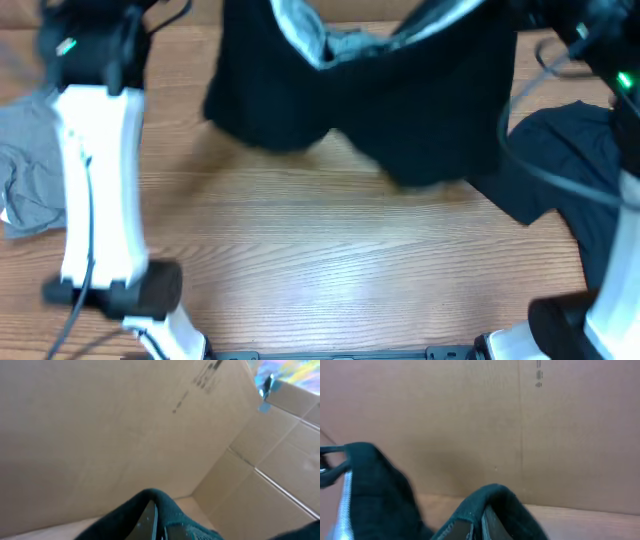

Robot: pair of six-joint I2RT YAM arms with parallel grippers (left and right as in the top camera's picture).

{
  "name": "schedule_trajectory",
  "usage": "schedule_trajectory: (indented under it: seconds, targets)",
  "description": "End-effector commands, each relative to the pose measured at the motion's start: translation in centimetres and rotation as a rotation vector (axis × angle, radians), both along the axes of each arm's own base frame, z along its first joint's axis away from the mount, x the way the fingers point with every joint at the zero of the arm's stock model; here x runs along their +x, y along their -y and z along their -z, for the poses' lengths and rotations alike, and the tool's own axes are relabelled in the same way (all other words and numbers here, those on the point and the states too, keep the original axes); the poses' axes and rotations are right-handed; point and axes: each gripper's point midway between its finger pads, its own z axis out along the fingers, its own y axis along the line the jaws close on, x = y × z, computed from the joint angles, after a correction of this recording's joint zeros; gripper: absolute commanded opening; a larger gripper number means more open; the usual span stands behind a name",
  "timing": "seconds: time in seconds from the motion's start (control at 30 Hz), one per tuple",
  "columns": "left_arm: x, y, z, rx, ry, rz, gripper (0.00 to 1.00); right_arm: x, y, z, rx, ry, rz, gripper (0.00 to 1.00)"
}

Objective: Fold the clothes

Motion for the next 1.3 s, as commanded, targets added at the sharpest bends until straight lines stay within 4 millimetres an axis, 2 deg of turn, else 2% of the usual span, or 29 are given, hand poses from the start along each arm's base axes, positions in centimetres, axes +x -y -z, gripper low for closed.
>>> schedule_trajectory:
  seconds: [0.0,0.1,0.17,0.27,0.37,0.5,0.6,0.7,0.8,0.97,1.1,1.2,1.27]
  targets:
    - [0.6,1.3,0.2,-0.063,0.004,0.125,0.04,-0.4,0.9,-1.9,-0.111,0.102,0.017,0.04]
    - [1.7,0.0,1.8,-0.012,0.001,0.098,0.04,-0.8,1.8,-1.5,-0.130,0.082,0.059,0.04]
    - [1.7,-0.8,3.4,0.030,-0.042,0.087,0.04,-1.2,1.9,-0.2,-0.139,0.027,0.056,0.04]
    - [1.0,-1.5,7.1,0.108,-0.164,0.081,0.04,-1.8,2.0,2.6,-0.149,-0.093,0.050,0.04]
    - [0.1,-3.2,12.1,0.169,-0.387,-0.011,0.04,-2.1,2.0,5.9,-0.127,-0.231,0.054,0.04]
    - [-2.1,-5.3,16.9,0.297,-0.586,-0.094,0.04,-3.0,2.1,9.7,-0.147,-0.390,0.048,0.04]
    - [-3.6,-6.6,19.0,0.360,-0.693,-0.142,0.04,-4.2,2.2,11.1,-0.137,-0.469,0.056,0.04]
    - [-4.8,-6.8,19.8,0.373,-0.749,-0.139,0.04,-5.2,2.4,12.2,-0.130,-0.535,0.065,0.04]
    - [-6.1,-6.4,19.0,0.363,-0.757,-0.121,0.04,-6.0,2.5,12.6,-0.134,-0.563,0.065,0.04]
    - [-10.5,-5.9,11.3,0.324,-0.567,-0.124,0.04,-8.6,2.5,9.8,-0.104,-0.474,0.043,0.04]
    - [-16.6,-6.0,4.7,0.303,-0.392,-0.153,0.04,-12.2,2.8,7.4,-0.063,-0.401,0.044,0.04]
    - [-21.6,-6.1,1.8,0.288,-0.314,-0.167,0.04,-14.9,2.8,5.5,-0.041,-0.332,0.020,0.04]
    - [-25.3,-6.2,0.4,0.275,-0.272,-0.180,0.04,-17.8,2.6,4.0,-0.002,-0.271,-0.007,0.04]
